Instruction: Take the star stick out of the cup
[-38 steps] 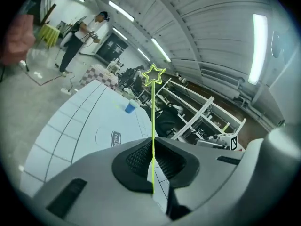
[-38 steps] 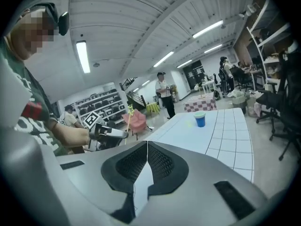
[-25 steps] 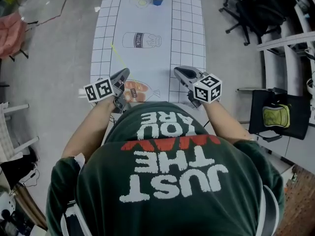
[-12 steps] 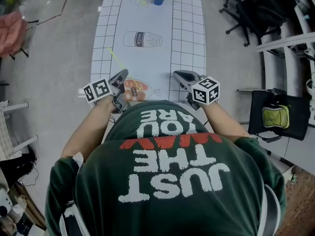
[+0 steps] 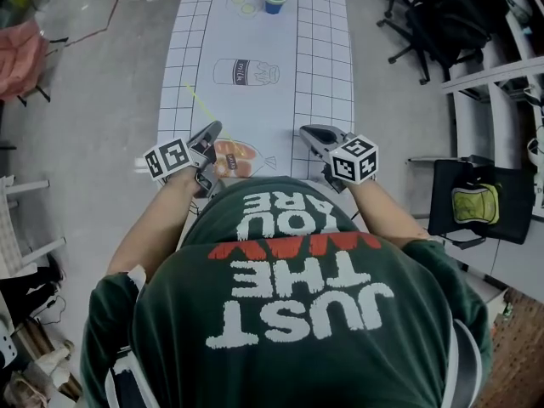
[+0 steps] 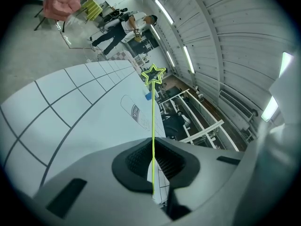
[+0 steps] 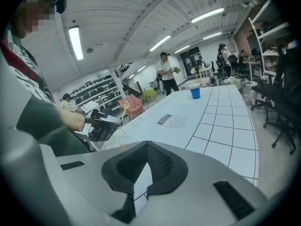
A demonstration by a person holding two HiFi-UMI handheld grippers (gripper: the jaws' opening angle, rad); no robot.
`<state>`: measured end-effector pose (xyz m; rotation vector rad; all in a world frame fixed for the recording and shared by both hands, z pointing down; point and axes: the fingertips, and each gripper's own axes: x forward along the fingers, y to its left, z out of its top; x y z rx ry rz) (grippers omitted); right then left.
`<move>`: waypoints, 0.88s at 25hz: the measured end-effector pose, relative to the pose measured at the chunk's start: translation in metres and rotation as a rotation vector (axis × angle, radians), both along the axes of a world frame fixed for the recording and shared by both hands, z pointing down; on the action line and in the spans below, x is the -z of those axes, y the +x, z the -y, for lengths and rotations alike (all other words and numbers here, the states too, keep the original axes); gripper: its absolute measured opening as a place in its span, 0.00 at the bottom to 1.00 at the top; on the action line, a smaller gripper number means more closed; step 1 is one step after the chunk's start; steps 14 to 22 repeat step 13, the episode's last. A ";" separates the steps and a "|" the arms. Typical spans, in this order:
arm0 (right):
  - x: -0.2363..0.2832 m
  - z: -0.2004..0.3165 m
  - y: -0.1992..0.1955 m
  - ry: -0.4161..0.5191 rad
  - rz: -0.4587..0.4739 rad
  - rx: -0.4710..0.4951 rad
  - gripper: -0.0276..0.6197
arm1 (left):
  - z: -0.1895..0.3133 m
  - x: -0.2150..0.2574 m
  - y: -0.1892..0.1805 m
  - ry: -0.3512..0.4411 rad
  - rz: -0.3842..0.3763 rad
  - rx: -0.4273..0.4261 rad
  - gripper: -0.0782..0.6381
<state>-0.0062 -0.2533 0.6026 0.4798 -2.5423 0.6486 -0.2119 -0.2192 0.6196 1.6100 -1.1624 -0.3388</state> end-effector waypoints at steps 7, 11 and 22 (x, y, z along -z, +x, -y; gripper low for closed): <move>0.001 0.001 0.002 0.012 -0.001 0.001 0.09 | -0.001 0.001 0.002 0.006 -0.002 0.002 0.14; 0.002 0.000 0.001 0.016 0.000 0.006 0.09 | -0.002 0.002 0.002 0.007 -0.003 0.002 0.14; 0.003 0.000 0.000 0.017 0.002 0.008 0.09 | -0.002 0.002 0.002 0.006 -0.004 0.003 0.14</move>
